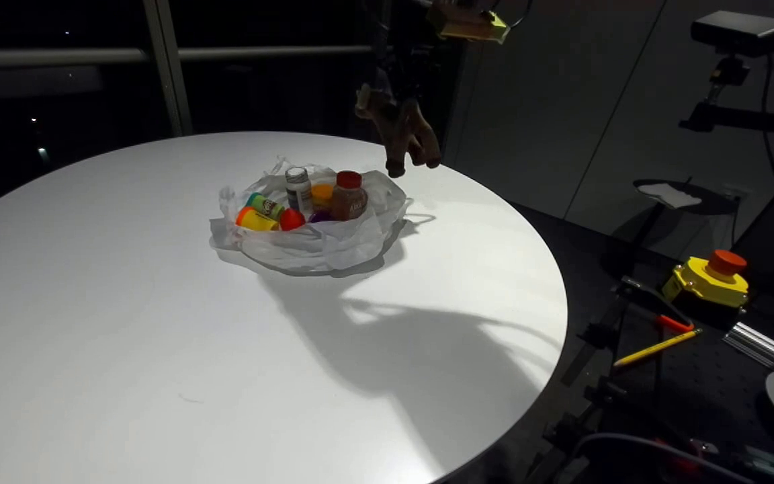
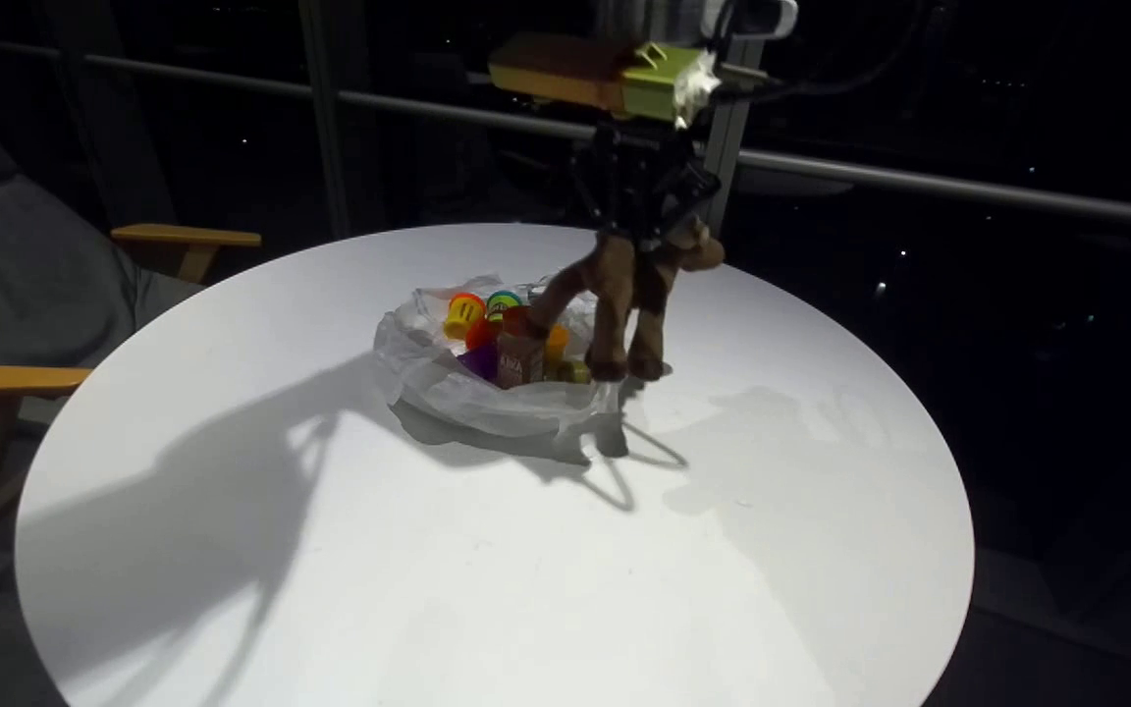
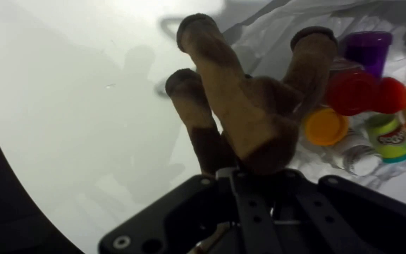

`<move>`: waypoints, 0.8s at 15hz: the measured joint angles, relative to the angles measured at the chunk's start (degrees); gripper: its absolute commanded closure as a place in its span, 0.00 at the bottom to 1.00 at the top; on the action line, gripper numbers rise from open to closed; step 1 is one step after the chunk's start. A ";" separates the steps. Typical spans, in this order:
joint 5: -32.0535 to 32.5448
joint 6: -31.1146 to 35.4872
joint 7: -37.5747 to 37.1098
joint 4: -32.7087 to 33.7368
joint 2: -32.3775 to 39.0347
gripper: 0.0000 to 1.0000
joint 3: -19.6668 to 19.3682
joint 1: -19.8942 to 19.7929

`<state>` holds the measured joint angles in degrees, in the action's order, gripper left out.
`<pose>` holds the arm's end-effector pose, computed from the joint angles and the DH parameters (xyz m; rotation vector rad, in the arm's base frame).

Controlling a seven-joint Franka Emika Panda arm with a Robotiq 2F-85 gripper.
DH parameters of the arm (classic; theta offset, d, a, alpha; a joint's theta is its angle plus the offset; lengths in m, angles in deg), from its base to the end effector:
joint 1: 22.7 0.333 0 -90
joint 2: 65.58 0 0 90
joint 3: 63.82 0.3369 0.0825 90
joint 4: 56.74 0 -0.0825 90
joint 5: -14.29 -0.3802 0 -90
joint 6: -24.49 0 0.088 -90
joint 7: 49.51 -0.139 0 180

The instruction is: Put all the objects on the table into the plastic bag.

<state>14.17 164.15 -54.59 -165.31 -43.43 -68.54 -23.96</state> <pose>0.6507 -0.0650 0.3056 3.0884 -0.2881 0.2441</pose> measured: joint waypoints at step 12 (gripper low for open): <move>0.52 3.71 10.05 -4.43 -5.07 0.89 10.64 6.64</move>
<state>14.69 167.86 -44.53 -169.74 -48.50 -57.90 -17.32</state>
